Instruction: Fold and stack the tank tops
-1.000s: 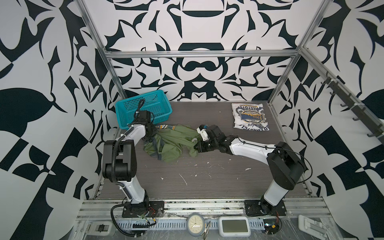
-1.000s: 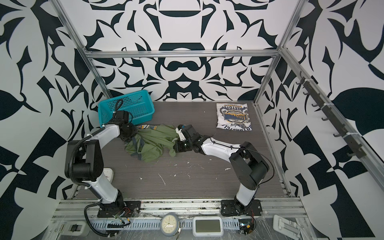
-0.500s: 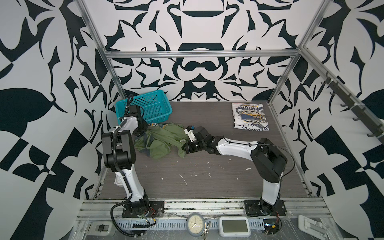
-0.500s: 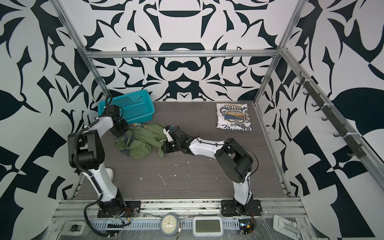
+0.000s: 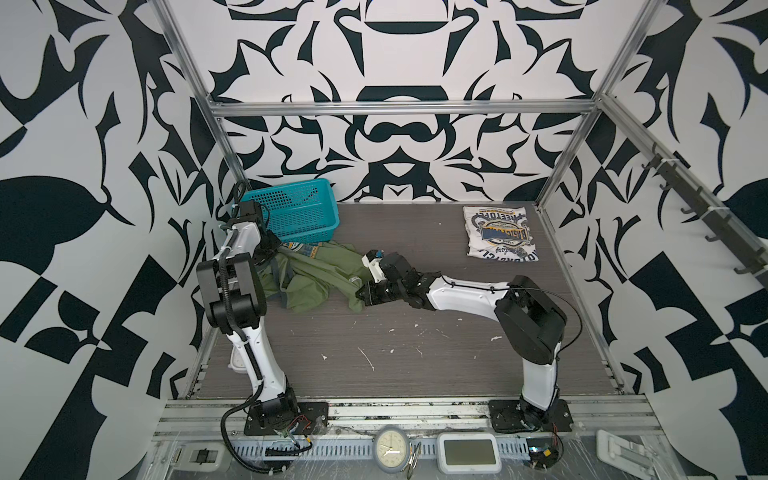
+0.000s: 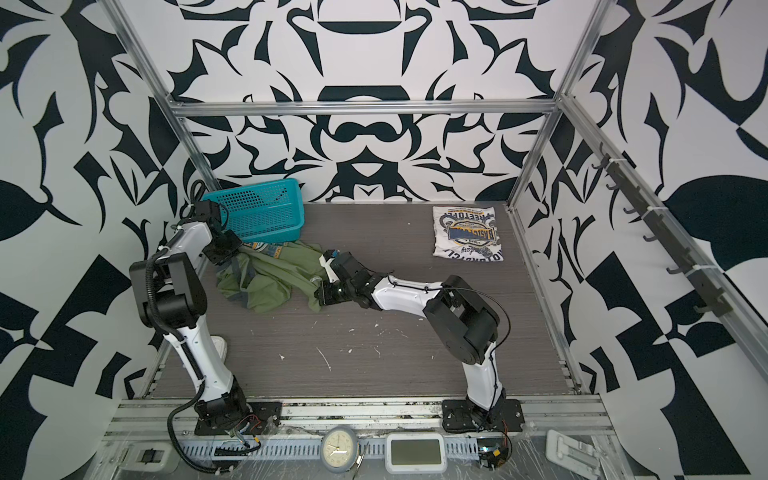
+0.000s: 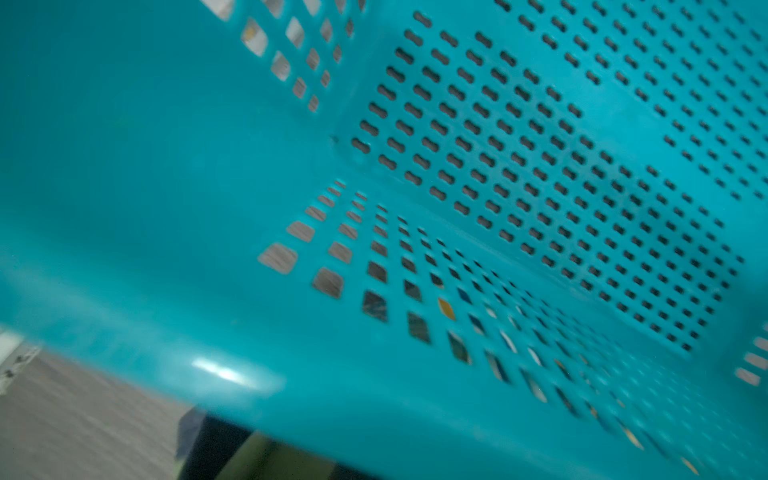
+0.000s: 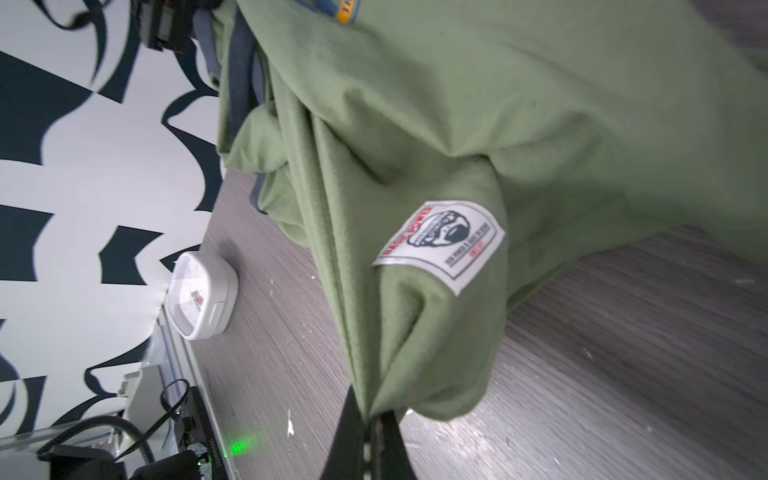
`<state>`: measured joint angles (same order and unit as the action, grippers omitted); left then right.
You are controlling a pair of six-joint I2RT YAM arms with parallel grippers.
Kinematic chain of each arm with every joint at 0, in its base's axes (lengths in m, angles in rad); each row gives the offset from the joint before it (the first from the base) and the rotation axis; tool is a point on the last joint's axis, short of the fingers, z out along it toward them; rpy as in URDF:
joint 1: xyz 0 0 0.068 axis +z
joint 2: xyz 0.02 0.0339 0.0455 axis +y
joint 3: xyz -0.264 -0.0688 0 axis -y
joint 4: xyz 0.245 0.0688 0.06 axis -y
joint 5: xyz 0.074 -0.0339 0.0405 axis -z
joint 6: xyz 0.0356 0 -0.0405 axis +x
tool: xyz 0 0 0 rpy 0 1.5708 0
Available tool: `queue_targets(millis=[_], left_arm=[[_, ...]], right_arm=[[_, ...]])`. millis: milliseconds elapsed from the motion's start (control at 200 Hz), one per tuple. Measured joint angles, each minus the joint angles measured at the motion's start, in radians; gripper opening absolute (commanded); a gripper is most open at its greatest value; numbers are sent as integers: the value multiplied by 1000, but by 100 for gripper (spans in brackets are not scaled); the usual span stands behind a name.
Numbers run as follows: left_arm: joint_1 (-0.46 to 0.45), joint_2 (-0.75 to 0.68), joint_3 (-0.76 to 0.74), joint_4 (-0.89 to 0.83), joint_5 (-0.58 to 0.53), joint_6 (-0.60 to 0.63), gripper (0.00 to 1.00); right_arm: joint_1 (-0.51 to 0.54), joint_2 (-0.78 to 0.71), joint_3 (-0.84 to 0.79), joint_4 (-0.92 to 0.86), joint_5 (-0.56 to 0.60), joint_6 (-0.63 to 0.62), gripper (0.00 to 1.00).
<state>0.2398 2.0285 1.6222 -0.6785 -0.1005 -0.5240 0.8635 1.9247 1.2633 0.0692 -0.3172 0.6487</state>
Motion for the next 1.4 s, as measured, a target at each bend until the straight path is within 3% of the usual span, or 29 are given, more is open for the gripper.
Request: queue_targets(millis=[110,280,495,670,720,815,915,1090,1265,1400], left_arm=[[-13,-86,-90,14,37,-13,6],[-118,-378,-256,46,115,-30,7],[-340,-700,-300,142,200,0,7],[-380,-867,-334,177,281,24,15],[-380,-884,-340,192,303,27,17],[-379,-850,-347,227,349,31,33],[-377,-724,-345,251,382,26,56],[-397,-475,-365,141,258,6,75],[-505,-563,-430,59,80,-20,79],[-607,-649,-486,52,36,-51,74]], right_arm=[[-15,-78,-26,-82,62,-29,0],[-117,-384,-108,-224,131,-88,0],[-236,-688,-97,-419,241,-156,0],[-236,-805,-45,-557,329,-205,0],[-235,-827,-36,-575,349,-215,0],[-249,-839,-34,-595,380,-227,0],[-272,-802,-41,-602,389,-229,0],[-307,-695,-91,-612,358,-213,0],[-318,-668,-113,-641,335,-209,0],[-321,-679,-113,-642,330,-209,0]])
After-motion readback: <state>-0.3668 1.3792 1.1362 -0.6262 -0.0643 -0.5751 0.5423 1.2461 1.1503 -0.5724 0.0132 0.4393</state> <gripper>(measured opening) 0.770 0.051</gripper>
